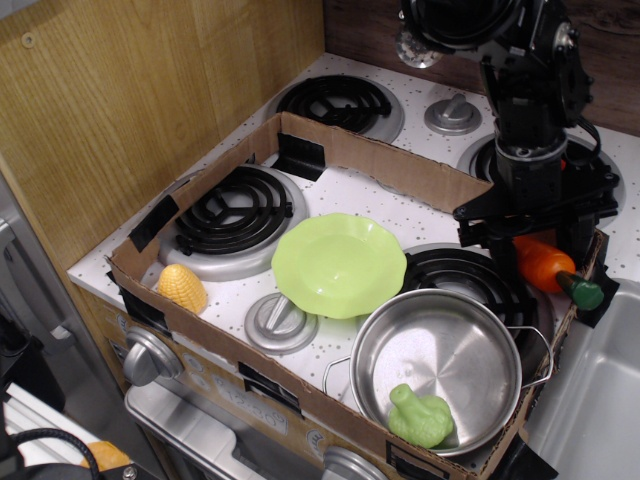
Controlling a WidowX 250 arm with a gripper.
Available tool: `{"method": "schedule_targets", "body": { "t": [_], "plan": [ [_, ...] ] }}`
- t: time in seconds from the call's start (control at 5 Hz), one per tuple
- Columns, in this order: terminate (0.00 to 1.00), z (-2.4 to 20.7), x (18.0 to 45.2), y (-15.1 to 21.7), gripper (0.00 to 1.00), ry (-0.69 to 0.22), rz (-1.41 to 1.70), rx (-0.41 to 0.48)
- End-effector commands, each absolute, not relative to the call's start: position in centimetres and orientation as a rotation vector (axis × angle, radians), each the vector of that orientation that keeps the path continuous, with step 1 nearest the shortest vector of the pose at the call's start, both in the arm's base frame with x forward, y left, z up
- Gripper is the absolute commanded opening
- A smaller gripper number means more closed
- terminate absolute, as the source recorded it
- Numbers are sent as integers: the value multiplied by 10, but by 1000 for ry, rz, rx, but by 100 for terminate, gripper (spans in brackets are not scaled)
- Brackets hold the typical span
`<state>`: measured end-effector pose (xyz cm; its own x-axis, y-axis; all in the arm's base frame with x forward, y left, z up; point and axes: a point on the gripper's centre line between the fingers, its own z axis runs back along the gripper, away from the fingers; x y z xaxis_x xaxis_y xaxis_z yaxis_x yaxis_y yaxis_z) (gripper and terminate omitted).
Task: Put carrot on plate
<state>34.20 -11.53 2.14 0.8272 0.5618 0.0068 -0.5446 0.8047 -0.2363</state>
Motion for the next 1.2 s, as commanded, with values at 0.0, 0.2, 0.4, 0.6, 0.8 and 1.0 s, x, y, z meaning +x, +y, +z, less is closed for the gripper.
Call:
{"method": "schedule_targets", "body": {
  "t": [0.0, 0.2, 0.4, 0.6, 0.8, 1.0],
  "plan": [
    [0, 51, 346, -103, 0, -140, 453, -194],
    [0, 79, 352, -92, 0, -77, 506, -193],
    [0, 98, 354, -80, 0, -22, 534, -214],
    [0, 106, 347, -67, 0, -14, 484, -197],
    [0, 106, 324, -52, 0, -141, 363, -124],
    [0, 106, 309, -35, 0, -207, 287, -78]
  ]
}}
